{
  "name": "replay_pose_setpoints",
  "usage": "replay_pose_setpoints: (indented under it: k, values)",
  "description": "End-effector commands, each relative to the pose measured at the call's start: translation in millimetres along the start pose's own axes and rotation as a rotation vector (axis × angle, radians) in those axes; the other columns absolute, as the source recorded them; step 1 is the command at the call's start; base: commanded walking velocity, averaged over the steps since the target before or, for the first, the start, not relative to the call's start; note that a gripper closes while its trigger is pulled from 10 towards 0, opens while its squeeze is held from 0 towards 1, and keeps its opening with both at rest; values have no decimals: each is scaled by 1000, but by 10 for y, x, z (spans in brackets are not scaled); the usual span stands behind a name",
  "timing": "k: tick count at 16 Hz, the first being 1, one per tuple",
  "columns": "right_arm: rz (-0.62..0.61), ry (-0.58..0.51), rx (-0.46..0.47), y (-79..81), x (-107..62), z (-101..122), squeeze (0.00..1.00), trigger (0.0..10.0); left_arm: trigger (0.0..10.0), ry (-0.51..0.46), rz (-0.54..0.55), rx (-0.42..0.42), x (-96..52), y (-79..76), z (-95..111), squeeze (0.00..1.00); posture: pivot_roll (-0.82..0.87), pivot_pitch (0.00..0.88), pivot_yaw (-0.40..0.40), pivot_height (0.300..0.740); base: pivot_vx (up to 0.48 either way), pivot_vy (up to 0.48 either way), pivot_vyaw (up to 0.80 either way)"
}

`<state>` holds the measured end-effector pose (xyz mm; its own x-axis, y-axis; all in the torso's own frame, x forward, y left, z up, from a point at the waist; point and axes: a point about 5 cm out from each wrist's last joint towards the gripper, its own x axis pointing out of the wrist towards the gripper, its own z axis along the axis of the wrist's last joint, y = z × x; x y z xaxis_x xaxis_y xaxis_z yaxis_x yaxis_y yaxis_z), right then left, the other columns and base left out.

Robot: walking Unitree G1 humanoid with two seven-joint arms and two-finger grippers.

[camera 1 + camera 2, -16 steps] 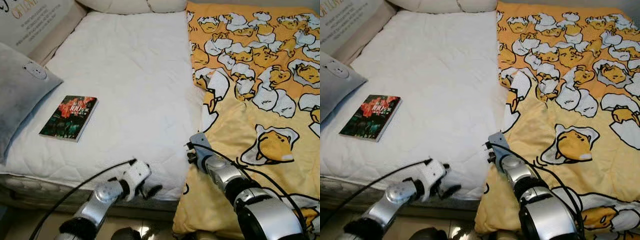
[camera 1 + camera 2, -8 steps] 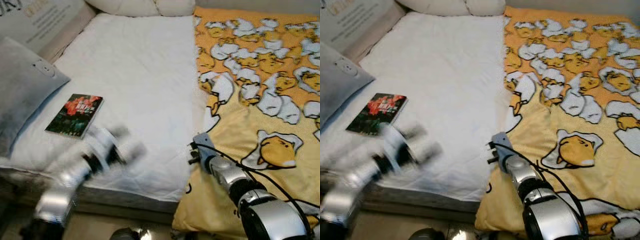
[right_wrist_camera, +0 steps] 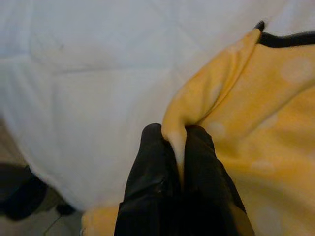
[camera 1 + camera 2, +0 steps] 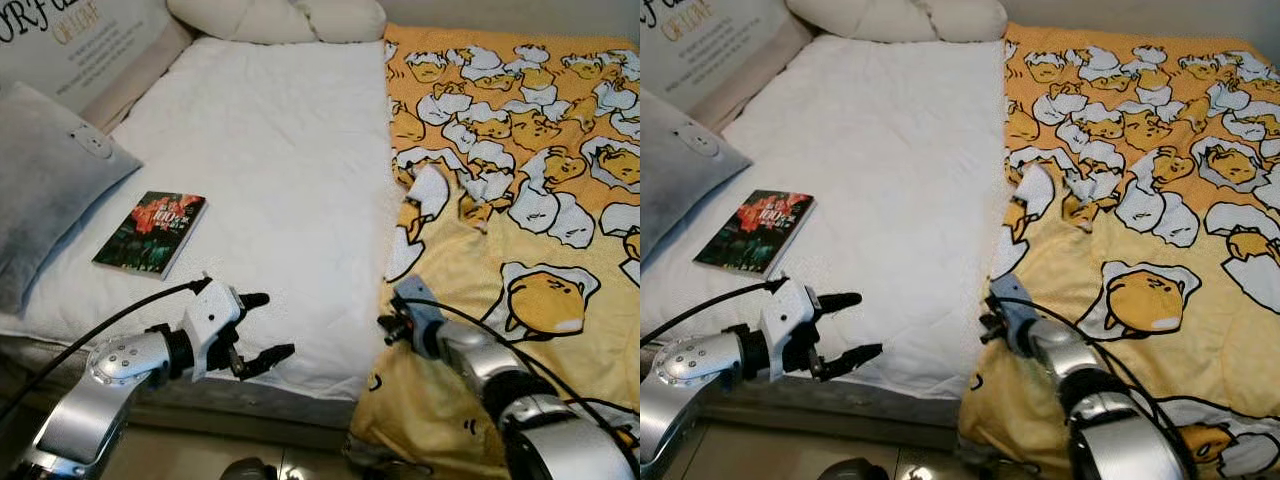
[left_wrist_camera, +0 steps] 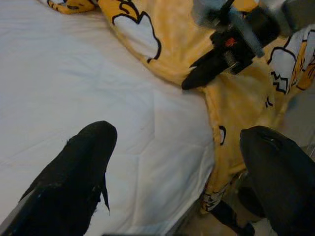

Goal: Clean up the room

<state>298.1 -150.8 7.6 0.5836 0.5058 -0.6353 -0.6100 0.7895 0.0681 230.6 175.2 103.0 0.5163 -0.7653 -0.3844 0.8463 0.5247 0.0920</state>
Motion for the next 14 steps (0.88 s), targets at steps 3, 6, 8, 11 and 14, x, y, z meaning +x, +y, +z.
replay_pose_setpoints:
  k: [3, 6, 8, 11, 14]
  values:
    - [436, -87, -131, 273, -239, 95, 0, 0, 10000, 21, -23, -11, -24, -48, -22, 0, 46, 19, 20, 740, 0, 0, 0]
    - [617, -22, -206, 418, -479, -38, 0, 0, 10000, 33, -27, -18, -43, -53, -53, 0, 42, 15, 19, 740, 0, 0, 0]
    - [615, 3, -212, 453, -528, -91, 0, 0, 10000, 41, -32, -16, -46, -56, -68, 0, 40, 14, 22, 740, 0, 0, 0]
    - [560, -1, -196, 509, -529, -68, 0, 10000, 10000, 50, -40, -9, -38, -53, -100, 0, 39, 11, 26, 740, 0, 0, 0]
    - [572, -17, -116, 555, -531, -40, 1000, 10000, 10000, 56, -36, -6, -27, -40, -136, 0, 40, 0, 26, 740, 0, 0, 0]
